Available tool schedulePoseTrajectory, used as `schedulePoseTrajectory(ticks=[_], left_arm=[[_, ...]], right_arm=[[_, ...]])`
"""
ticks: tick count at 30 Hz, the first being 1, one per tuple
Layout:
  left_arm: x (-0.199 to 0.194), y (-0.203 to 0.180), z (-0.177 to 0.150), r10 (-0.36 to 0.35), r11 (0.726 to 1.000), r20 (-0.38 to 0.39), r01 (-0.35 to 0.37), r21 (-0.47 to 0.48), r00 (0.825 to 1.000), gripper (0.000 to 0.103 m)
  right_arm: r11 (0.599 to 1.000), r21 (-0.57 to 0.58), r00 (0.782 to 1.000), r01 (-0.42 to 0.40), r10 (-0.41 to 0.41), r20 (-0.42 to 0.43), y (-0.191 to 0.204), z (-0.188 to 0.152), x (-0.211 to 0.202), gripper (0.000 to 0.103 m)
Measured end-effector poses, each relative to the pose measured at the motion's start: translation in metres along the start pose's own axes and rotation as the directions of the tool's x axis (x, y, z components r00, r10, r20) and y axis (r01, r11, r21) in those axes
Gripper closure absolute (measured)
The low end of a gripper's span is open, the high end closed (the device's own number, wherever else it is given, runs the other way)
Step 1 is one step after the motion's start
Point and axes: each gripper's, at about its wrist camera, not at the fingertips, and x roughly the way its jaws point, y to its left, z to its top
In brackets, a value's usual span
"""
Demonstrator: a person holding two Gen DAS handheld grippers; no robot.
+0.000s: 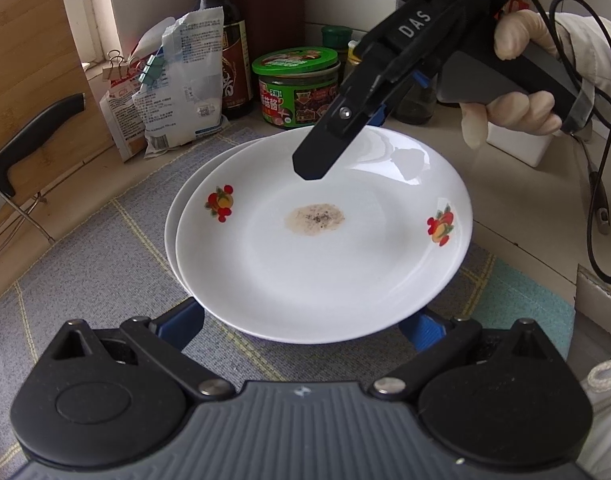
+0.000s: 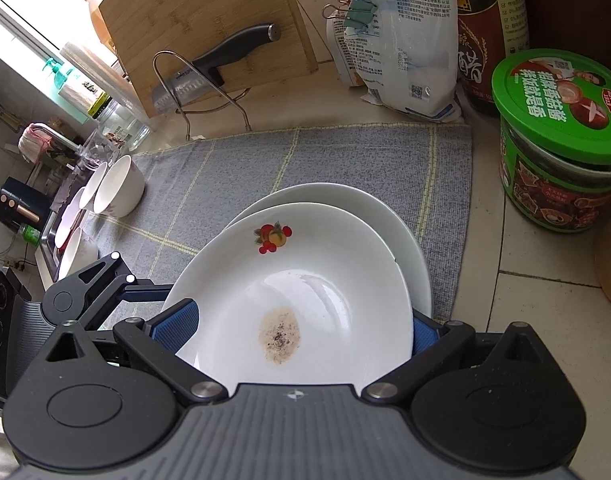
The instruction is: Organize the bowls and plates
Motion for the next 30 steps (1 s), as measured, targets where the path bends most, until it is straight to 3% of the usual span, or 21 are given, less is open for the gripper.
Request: schedulePoseTrajectory(ticks=[30], left_arm=[[0.000, -0.001, 0.000, 0.021, 0.999, 0.034, -0.023, 0.045, 0.999, 0.001]], right_arm=[[0.997, -0.033, 0.997, 0.075, -0.075, 0.013, 0.011, -0.006, -0.008, 0.000]])
